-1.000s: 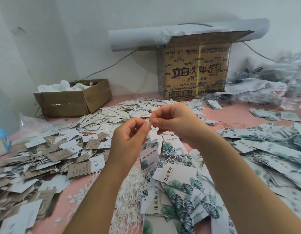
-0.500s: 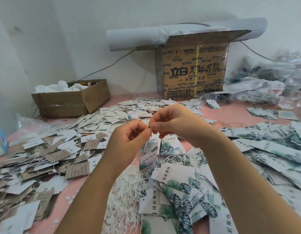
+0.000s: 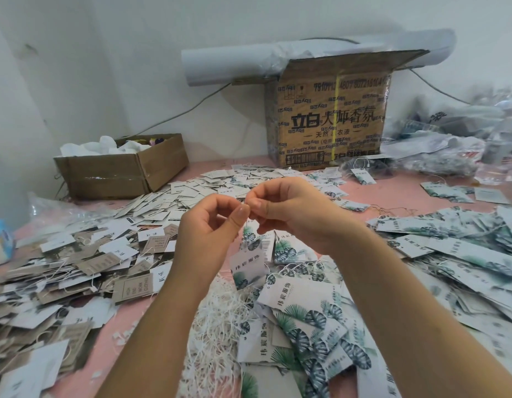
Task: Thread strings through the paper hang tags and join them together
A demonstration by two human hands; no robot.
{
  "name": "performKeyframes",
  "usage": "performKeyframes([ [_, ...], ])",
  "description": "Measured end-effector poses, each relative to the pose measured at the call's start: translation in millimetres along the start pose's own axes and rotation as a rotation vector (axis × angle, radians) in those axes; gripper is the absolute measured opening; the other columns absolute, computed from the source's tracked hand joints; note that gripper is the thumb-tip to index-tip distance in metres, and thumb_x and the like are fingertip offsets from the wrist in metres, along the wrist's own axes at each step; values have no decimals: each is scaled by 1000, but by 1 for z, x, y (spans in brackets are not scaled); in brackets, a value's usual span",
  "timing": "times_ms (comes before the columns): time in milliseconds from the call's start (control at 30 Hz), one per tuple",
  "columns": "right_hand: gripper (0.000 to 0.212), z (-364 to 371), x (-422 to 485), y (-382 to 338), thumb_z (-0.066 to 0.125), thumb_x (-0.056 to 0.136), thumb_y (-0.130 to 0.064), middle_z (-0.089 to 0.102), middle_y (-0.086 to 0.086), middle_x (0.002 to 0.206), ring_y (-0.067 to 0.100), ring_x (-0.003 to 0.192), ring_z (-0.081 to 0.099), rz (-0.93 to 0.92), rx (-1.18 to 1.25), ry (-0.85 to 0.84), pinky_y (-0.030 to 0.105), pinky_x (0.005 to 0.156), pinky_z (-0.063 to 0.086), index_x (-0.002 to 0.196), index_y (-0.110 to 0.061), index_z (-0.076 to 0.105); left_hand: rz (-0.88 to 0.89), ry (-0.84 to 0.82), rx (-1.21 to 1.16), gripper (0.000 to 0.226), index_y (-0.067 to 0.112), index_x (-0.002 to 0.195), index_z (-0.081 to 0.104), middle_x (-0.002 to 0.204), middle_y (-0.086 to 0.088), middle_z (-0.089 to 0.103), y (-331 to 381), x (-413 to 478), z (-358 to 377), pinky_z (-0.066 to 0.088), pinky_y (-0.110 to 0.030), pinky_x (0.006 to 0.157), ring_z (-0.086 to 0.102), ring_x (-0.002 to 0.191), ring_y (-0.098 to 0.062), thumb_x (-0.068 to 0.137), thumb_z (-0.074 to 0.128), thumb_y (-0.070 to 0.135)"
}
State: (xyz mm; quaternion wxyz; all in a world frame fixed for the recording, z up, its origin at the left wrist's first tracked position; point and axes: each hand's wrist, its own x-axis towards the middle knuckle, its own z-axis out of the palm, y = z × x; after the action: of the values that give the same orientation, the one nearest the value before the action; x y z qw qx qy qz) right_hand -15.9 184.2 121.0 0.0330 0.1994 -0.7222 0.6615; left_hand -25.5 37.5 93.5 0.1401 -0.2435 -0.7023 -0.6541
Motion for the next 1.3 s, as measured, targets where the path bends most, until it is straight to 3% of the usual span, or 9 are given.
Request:
performKeyframes([
  [200,22,4,1,0,48,92,1,54,2,62,8,55,51,15,28,-3,21,59,50,73,-8,55,-51,67,48,35,22,78,60,65,15,62,-4,3,-1,39,-9,48,48,51,2,59,63,53],
  [400,25,9,1,0,43,94,2,53,4,64,13,57,49,29,-17,81,28,64,49,73,-8,49,-127,-169,183,47,29,89,57,81,11,61,-8,2,-9,39,-6,52,54,58,10,65,45,68],
  [500,24,7,2,-1,44,94,3,54,4,64,13,55,48,-1,13,163,23,59,48,73,-8,49,-181,-334,295,47,36,94,55,92,11,62,-9,3,-18,43,-6,54,58,70,8,59,57,67],
  [567,23,4,3,-1,44,93,4,54,4,63,12,56,48,-23,31,223,21,58,49,74,-8,50,-218,-377,380,38,36,93,56,93,12,62,-12,3,-19,44,-8,53,59,73,5,63,74,50],
  [733,19,-8,4,1,48,92,3,57,2,64,9,57,53,-65,83,329,22,59,50,79,-9,54,-103,-188,522,19,26,75,61,74,11,67,-18,5,-15,38,-7,46,59,59,3,81,71,11],
  [900,20,-18,4,11,51,91,2,62,0,64,9,57,52,23,-91,352,19,55,46,80,-14,57,-91,-61,248,18,22,76,62,70,14,69,-10,8,-19,48,-18,58,62,62,0,81,69,7],
  [1033,25,-13,4,16,48,91,3,62,-1,66,9,57,52,119,-358,197,19,54,44,78,-15,60,-106,15,152,14,21,78,62,71,10,68,-11,7,-16,47,-18,59,60,63,-3,82,68,8],
  [1200,30,-7,3,12,31,93,-4,59,9,79,16,69,55,137,-273,23,28,62,46,90,5,60,-128,68,136,7,13,82,62,66,7,66,-15,8,-17,52,-27,63,62,58,-8,83,68,10],
  [1300,19,-6,3,14,45,95,-14,61,13,82,22,75,61,117,-354,17,34,69,50,89,0,56,-106,69,145,6,12,82,62,65,6,66,-18,9,-17,55,-26,62,65,58,-10,83,68,12],
])
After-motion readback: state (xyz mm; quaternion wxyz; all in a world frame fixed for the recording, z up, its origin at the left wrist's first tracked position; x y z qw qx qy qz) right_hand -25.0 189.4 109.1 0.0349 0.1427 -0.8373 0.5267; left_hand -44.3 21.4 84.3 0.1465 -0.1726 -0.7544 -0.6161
